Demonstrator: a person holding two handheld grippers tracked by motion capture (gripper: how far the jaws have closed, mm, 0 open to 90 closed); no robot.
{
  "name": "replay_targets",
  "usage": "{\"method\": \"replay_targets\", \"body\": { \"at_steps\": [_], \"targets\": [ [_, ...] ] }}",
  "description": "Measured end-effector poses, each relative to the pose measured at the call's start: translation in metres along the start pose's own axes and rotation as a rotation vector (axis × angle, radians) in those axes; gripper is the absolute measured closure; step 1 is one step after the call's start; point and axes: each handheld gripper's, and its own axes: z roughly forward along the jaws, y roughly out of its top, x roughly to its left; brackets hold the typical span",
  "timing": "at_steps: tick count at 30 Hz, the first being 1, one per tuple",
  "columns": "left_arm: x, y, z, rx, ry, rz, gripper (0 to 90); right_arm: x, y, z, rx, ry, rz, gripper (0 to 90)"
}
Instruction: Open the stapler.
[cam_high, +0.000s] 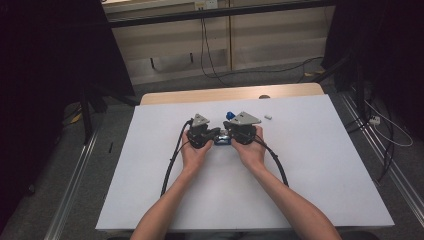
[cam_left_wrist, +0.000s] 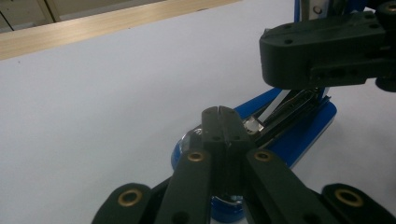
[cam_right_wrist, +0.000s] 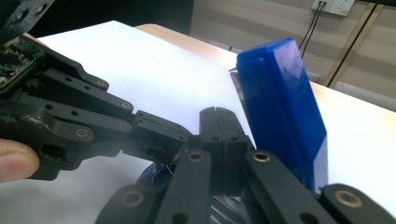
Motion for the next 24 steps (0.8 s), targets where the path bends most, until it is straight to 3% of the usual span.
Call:
{"method": "replay_targets", "body": {
  "at_steps": [24],
  "targets": [
    [-0.001,-0.001,0.0,0.003,0.0,0.032,90.0,-0.025,0.0,-0.022,-0.019,-0.048,0.03,90.0]
  ]
}}
